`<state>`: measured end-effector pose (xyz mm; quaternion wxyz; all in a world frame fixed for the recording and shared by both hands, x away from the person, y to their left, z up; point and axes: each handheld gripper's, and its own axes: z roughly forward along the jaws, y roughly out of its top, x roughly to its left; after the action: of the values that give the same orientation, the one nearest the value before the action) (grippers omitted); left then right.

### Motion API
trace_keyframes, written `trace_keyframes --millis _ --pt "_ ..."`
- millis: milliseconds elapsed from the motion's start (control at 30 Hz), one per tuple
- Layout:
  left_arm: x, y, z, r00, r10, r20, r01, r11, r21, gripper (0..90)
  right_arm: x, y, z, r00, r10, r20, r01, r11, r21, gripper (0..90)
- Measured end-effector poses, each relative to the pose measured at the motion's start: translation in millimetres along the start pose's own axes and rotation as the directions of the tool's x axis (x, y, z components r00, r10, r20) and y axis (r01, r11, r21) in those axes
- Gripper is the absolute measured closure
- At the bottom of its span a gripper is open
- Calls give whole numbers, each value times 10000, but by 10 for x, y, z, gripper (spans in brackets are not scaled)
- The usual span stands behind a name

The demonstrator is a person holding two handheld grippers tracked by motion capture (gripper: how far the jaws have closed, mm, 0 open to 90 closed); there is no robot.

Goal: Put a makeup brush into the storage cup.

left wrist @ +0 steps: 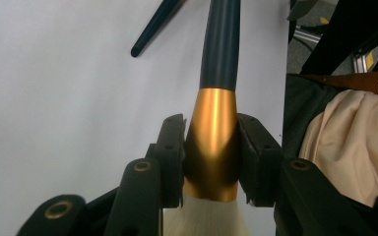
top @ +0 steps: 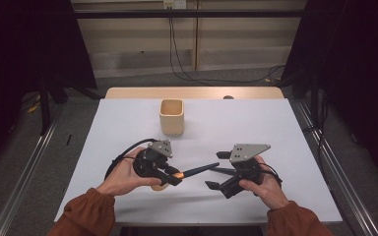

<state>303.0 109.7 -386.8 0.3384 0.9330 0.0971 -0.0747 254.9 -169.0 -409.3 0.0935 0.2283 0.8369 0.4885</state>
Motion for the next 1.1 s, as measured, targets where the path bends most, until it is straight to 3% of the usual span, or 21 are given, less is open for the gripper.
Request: trace_keyframes --millis 267,467,600,733,800,867,1100 --pt "4 31 5 9999 90 98 -92 9998 197 661 -47 110 19 9989 19 -474 31 9945 1047 28" --pt "11 55 15 9999 151 71 -154 9992 356 661 -80 200 83 9964 -192 -820 352 9794 1987 41" --pt "24 62 28 9999 140 44 -141 9989 441 661 -78 271 143 9935 -459 -1038 719 9620 2634 42" --pt "25 76 39 9998 168 45 -171 9977 654 661 -58 343 208 9843 -887 -1527 1346 9367 3233 41" --pt "23 95 29 9997 204 -151 -191 9966 799 661 -49 368 237 9792 -997 -1769 1566 9255 3447 42" --pt "26 97 45 9999 120 13 -121 9978 654 661 -45 393 275 9740 -1124 -1965 1784 9155 3605 41" --pt "33 129 85 9995 250 169 -268 9929 1158 661 0 461 396 9651 -1402 -2212 2267 8703 4373 40"
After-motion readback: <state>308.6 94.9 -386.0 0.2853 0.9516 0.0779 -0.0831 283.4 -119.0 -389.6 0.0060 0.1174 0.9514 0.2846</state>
